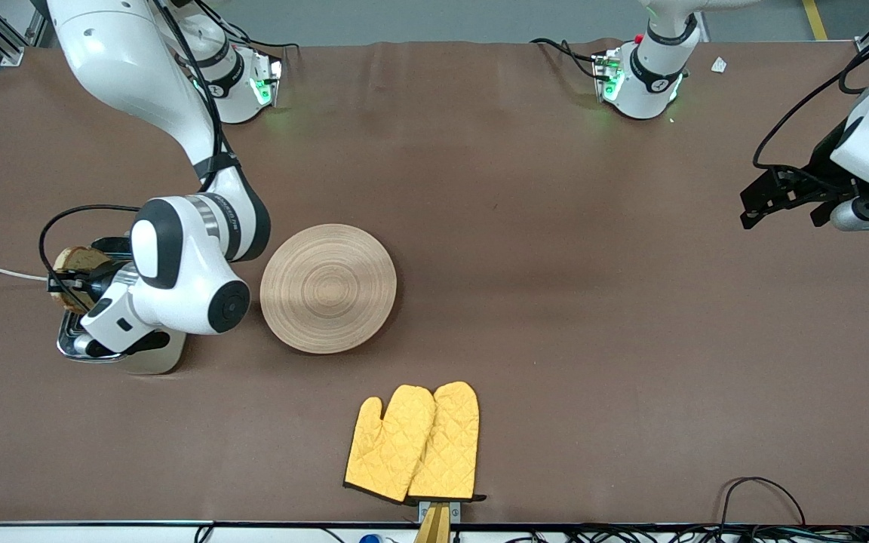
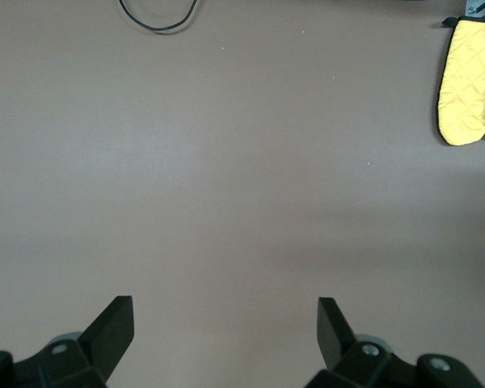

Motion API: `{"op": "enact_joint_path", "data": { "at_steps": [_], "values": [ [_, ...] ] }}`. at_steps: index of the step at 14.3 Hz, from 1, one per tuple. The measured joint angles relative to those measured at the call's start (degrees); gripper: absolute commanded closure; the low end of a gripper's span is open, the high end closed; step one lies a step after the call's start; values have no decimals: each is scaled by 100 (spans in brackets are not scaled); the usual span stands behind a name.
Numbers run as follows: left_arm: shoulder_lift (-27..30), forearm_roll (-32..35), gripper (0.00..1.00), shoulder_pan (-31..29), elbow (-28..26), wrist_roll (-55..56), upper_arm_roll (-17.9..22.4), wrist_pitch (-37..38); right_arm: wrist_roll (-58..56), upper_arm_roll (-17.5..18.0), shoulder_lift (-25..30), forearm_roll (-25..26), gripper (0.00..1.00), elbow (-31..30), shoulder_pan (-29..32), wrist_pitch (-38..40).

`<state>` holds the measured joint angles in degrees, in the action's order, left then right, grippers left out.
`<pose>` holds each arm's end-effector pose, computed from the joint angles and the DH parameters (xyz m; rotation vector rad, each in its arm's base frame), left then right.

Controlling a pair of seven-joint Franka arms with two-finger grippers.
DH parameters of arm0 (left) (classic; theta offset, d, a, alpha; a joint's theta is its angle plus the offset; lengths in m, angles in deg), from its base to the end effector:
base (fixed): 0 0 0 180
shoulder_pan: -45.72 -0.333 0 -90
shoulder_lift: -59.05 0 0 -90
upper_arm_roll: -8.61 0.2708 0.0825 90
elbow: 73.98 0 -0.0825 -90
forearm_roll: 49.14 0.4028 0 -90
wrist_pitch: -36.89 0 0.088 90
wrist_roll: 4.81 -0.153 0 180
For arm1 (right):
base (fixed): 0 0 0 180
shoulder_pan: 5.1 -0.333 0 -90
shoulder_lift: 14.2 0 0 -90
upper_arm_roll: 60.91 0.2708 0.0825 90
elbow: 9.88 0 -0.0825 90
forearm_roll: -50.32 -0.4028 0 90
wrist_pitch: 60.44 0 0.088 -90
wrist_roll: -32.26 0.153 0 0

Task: Move plate and put bread in toaster
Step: 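Carry the bread over the toaster and lower it into a slot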

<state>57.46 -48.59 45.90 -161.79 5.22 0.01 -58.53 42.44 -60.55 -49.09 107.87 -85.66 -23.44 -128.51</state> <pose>0.5888 -0.0886 0.5454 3.1253 0.0339 0.1640 0.6331 0.0578 0.3460 1.9355 0.1318 -0.4485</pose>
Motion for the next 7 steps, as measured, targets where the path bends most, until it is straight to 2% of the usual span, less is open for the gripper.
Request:
{"op": "enact_joint_path", "data": {
  "at_steps": [7],
  "values": [
    [0,0,0,0,0,0,0,0,-25,0,-20,0,100,22,38,0]
  ]
}}
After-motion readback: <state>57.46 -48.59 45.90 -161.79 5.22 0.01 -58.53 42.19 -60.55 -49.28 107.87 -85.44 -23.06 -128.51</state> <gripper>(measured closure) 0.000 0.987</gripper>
